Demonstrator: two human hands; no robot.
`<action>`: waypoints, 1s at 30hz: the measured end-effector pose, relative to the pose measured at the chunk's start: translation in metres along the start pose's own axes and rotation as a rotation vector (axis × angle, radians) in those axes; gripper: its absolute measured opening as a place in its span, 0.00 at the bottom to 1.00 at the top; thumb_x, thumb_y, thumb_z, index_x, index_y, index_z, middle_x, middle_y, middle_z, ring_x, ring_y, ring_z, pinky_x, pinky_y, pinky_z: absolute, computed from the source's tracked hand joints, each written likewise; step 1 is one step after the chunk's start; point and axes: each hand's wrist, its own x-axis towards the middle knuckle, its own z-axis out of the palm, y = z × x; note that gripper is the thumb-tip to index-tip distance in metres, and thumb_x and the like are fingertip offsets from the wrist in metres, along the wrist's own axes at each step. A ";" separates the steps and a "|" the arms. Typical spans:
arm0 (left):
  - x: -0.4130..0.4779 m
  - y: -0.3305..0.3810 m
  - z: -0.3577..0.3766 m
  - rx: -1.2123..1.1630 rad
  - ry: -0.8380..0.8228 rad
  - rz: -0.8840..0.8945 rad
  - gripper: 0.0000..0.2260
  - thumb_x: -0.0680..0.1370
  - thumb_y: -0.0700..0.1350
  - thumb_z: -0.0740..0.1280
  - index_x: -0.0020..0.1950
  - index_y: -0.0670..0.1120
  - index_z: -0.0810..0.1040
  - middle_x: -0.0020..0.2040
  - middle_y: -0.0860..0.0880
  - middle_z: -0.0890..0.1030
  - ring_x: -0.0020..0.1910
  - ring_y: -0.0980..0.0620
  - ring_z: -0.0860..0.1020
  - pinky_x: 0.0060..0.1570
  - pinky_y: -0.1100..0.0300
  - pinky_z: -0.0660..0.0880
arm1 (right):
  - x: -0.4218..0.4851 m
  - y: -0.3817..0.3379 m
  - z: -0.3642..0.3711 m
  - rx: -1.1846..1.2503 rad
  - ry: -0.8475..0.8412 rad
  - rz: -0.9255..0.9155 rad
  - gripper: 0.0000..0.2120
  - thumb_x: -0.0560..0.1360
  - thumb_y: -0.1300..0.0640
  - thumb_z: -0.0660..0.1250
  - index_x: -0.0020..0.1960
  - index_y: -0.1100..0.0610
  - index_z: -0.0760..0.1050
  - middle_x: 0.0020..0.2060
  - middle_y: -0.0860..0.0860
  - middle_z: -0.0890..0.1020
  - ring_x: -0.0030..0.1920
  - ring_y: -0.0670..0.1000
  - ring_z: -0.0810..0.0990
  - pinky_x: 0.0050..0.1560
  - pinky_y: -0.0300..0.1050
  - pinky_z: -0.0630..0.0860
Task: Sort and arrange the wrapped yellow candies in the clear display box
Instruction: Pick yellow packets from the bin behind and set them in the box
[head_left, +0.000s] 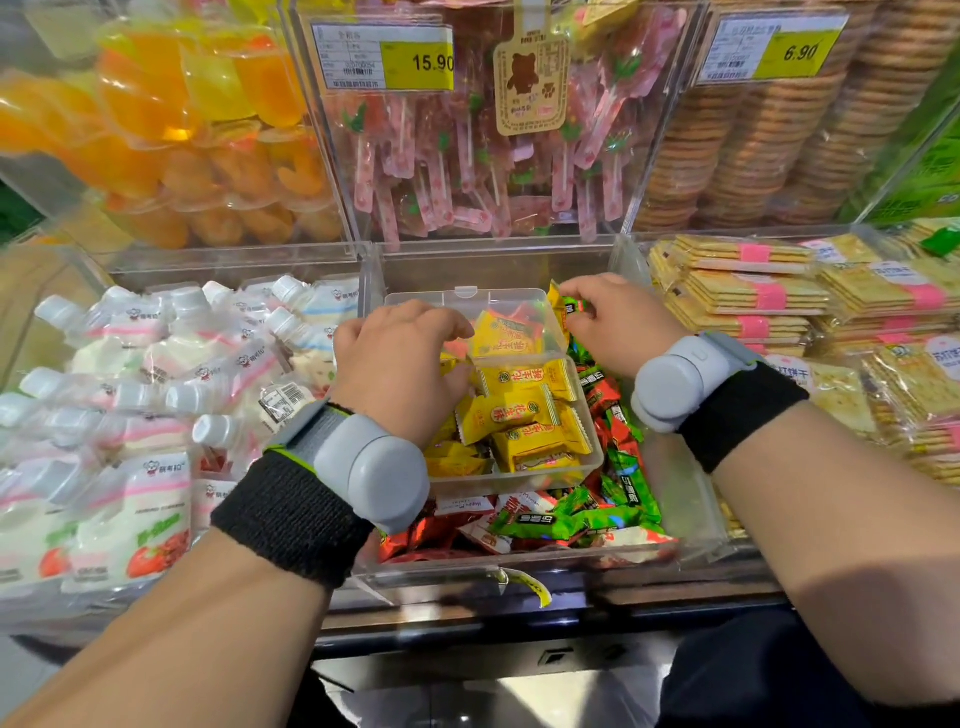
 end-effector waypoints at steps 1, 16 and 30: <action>0.000 -0.002 0.001 0.017 0.000 -0.011 0.12 0.74 0.51 0.64 0.58 0.57 0.74 0.59 0.54 0.75 0.62 0.48 0.69 0.61 0.50 0.58 | 0.003 -0.001 0.002 -0.011 -0.017 -0.004 0.20 0.77 0.57 0.57 0.69 0.52 0.65 0.68 0.54 0.67 0.62 0.55 0.72 0.58 0.46 0.68; -0.002 -0.012 0.010 -0.009 -0.185 0.020 0.08 0.75 0.48 0.64 0.48 0.60 0.80 0.54 0.58 0.79 0.59 0.51 0.73 0.61 0.52 0.62 | 0.014 -0.004 0.012 -0.081 -0.147 -0.013 0.20 0.78 0.52 0.56 0.67 0.62 0.65 0.69 0.56 0.65 0.67 0.57 0.66 0.65 0.51 0.65; -0.013 -0.020 0.005 -0.170 -0.196 0.031 0.21 0.75 0.38 0.62 0.64 0.57 0.71 0.53 0.59 0.82 0.55 0.53 0.77 0.57 0.57 0.72 | -0.004 -0.012 -0.006 0.011 0.157 -0.155 0.22 0.77 0.58 0.58 0.71 0.57 0.61 0.69 0.54 0.65 0.68 0.55 0.65 0.67 0.48 0.61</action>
